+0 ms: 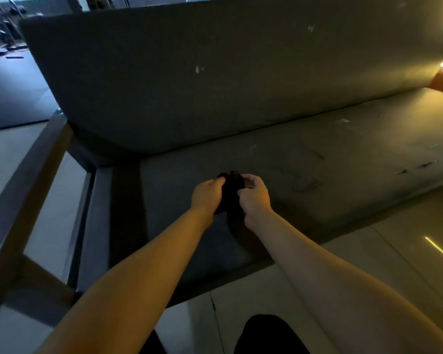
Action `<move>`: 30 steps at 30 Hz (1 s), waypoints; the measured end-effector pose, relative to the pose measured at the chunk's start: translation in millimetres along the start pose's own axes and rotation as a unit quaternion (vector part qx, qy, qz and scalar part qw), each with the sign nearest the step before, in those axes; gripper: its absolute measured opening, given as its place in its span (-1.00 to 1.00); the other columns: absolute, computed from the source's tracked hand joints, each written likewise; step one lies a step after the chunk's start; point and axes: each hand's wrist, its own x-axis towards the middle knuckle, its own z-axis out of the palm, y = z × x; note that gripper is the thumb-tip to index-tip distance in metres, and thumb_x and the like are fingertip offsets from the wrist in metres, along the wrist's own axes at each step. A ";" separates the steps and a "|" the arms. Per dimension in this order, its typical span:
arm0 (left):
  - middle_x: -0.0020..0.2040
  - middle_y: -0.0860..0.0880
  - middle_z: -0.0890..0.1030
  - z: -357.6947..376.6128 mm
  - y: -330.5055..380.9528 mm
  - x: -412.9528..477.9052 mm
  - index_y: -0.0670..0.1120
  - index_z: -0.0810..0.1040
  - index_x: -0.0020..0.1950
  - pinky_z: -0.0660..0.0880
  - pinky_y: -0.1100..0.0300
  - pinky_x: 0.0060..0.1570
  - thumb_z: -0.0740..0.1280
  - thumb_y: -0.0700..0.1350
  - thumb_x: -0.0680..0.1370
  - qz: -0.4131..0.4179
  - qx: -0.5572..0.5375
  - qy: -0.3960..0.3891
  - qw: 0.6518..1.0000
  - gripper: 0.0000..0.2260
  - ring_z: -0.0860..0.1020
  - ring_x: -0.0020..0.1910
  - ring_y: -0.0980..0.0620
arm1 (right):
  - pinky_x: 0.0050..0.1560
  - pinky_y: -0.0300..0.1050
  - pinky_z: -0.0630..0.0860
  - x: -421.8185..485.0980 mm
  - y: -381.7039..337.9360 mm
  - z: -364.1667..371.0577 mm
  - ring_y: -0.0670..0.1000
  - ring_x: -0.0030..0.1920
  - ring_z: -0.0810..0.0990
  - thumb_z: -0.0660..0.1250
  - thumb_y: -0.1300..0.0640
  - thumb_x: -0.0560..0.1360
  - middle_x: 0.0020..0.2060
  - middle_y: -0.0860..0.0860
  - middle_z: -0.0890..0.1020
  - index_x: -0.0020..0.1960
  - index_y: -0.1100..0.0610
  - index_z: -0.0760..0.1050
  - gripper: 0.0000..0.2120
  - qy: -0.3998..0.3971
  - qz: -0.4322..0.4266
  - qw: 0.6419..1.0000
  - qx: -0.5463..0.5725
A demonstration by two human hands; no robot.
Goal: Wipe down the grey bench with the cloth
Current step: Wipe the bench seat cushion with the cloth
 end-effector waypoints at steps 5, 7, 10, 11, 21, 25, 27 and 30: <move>-0.06 -0.06 0.62 -12.1 4.8 12.2 0.01 0.55 -0.07 0.59 0.08 -0.10 0.30 0.04 0.65 -0.045 -0.104 0.013 0.993 -0.84 0.62 -0.06 -0.04 | 0.12 0.20 0.63 9.8 -5.6 9.3 0.11 0.10 0.59 0.18 0.28 0.60 0.17 0.03 0.56 0.22 -0.14 0.48 -0.64 0.037 -0.023 0.999 -0.017; -0.06 -0.09 0.65 -17.6 3.0 22.6 -0.06 0.57 -0.04 0.61 0.06 -0.07 0.31 0.03 0.64 -0.059 -0.128 -0.007 0.990 -0.81 0.64 -0.05 -0.06 | 0.16 0.21 0.61 11.9 -2.5 21.2 0.11 0.10 0.59 0.25 0.04 0.64 0.16 0.04 0.55 0.27 -0.18 0.42 -0.76 0.013 -0.025 0.999 -0.025; 0.00 -0.15 0.67 -23.1 1.6 39.1 -0.07 0.58 -0.02 0.62 -0.08 0.11 0.35 0.05 0.61 -0.079 -0.125 -0.036 0.988 -0.81 0.66 0.00 -0.14 | 0.02 0.16 0.65 18.7 1.8 35.9 0.15 0.07 0.59 0.36 -0.17 0.58 0.14 0.07 0.52 0.37 -0.23 0.30 -0.58 -0.051 -0.001 0.999 -0.020; 0.00 -0.17 0.67 -24.0 4.0 44.2 -0.08 0.58 -0.01 0.61 -0.11 0.13 0.35 0.05 0.61 -0.086 -0.122 -0.041 0.988 -0.80 0.66 0.00 -0.16 | -0.09 0.10 0.66 21.2 1.9 39.3 0.15 0.05 0.59 0.40 -0.13 0.57 0.15 0.07 0.50 0.40 -0.23 0.28 -0.52 -0.066 0.001 0.997 -0.025; -0.13 -0.08 0.60 -29.2 11.5 128.7 -0.13 0.55 0.01 0.52 0.13 -0.23 0.21 0.11 0.67 0.014 0.050 0.003 0.999 -0.68 0.59 -0.17 0.00 | 0.04 0.19 0.67 58.8 -16.6 72.3 0.15 0.09 0.64 0.44 0.16 0.56 0.13 0.06 0.61 0.15 -0.10 0.58 -0.77 0.020 -0.033 0.999 0.033; 0.18 0.00 0.55 -20.3 6.1 148.0 0.01 0.47 0.25 0.48 -0.03 0.16 0.23 0.19 0.63 0.057 0.171 0.048 0.982 -0.68 0.45 0.21 -0.04 | 0.11 0.20 0.63 75.2 -27.6 76.6 0.15 0.13 0.59 0.39 0.17 0.58 0.14 0.06 0.59 0.08 -0.10 0.62 -0.82 0.089 -0.024 0.993 0.070; 0.21 0.03 0.52 -13.3 5.4 143.1 0.08 0.43 0.30 0.47 0.06 0.11 0.21 0.14 0.66 0.146 0.128 -0.002 0.981 -0.74 0.45 0.21 0.01 | 0.07 0.19 0.64 85.0 -32.8 71.8 0.17 0.12 0.59 0.35 0.18 0.61 0.13 0.08 0.58 0.13 -0.06 0.60 -0.82 0.107 -0.016 0.986 0.128; 0.28 0.03 0.45 -4.0 9.4 134.5 0.10 0.26 0.51 0.56 0.14 0.03 0.23 0.06 0.69 0.130 -0.027 -0.211 0.968 -0.60 0.50 0.23 0.02 | 0.08 0.20 0.62 99.3 -33.1 72.9 0.17 0.13 0.56 0.27 0.18 0.65 0.13 0.09 0.57 0.16 -0.02 0.60 -0.81 0.075 -0.008 0.989 0.126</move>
